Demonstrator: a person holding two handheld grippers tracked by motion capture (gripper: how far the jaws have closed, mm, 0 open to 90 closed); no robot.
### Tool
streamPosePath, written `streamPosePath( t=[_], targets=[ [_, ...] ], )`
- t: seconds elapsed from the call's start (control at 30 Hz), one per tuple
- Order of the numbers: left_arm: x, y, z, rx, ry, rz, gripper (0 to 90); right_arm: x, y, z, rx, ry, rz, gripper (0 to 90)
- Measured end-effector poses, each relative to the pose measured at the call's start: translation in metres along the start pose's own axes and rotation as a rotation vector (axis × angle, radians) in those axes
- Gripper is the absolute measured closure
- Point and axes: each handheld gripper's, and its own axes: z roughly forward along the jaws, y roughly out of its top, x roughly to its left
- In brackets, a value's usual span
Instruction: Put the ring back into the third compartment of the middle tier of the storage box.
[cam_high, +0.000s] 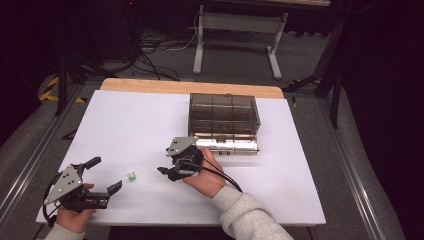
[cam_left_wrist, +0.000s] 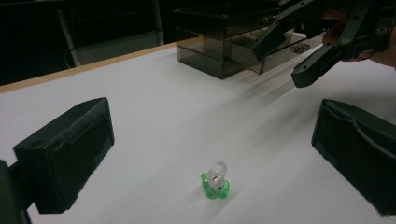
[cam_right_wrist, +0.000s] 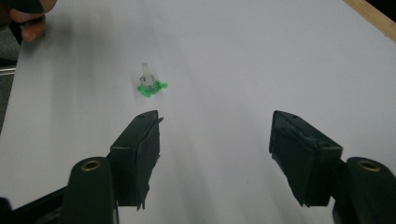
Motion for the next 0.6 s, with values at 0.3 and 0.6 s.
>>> streamPosePath(
  t=[0.3,0.6],
  targets=[
    [0.000,0.000,0.000,-0.007,-0.001,-0.005,0.1,0.004,0.000,0.011,0.016,0.015,-0.009,33.8],
    [0.001,0.000,-0.001,0.008,0.004,0.001,0.1,0.006,0.001,0.016,-0.002,0.018,0.005,35.1]
  ],
)
